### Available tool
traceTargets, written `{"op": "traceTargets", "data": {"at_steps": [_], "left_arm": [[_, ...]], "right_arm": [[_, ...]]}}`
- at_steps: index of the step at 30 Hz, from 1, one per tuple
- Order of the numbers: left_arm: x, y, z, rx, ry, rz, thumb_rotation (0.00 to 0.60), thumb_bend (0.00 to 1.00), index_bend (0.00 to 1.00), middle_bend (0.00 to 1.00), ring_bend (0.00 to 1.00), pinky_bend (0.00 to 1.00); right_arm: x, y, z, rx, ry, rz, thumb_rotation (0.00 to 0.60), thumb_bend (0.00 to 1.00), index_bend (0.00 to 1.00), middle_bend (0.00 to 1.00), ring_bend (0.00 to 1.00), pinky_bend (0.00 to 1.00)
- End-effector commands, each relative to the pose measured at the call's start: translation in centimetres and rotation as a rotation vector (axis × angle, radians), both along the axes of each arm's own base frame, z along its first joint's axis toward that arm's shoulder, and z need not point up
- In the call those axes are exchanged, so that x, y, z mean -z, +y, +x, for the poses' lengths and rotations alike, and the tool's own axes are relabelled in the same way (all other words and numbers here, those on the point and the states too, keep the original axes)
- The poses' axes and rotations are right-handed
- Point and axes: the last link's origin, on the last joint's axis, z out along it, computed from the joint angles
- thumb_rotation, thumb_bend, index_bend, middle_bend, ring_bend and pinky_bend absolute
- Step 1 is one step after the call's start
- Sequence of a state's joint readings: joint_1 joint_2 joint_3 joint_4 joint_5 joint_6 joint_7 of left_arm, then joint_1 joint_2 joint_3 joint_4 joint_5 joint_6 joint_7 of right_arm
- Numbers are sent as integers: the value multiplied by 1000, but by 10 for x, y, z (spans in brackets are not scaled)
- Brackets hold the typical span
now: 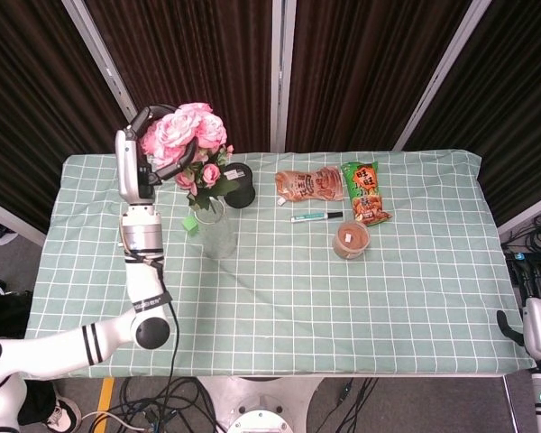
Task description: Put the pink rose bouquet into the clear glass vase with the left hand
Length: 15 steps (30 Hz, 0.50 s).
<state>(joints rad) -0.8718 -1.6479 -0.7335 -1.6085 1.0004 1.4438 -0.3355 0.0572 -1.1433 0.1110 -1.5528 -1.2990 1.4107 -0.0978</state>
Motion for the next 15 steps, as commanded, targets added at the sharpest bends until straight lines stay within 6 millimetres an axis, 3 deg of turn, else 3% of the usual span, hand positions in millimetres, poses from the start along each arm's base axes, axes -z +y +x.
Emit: {"op": "traceTargets", "data": {"at_steps": [1, 15], "left_arm": [[10, 3, -2, 5, 5, -15, 600, 281, 467, 418, 377, 492], [60, -2, -40, -53, 14, -113, 600, 279, 468, 418, 377, 492]], "right_arm": [[0, 0, -1, 3, -1, 1, 600, 275, 0, 0, 0, 0], [2, 0, -7, 23, -13, 10, 600, 275, 0, 0, 0, 0]]}}
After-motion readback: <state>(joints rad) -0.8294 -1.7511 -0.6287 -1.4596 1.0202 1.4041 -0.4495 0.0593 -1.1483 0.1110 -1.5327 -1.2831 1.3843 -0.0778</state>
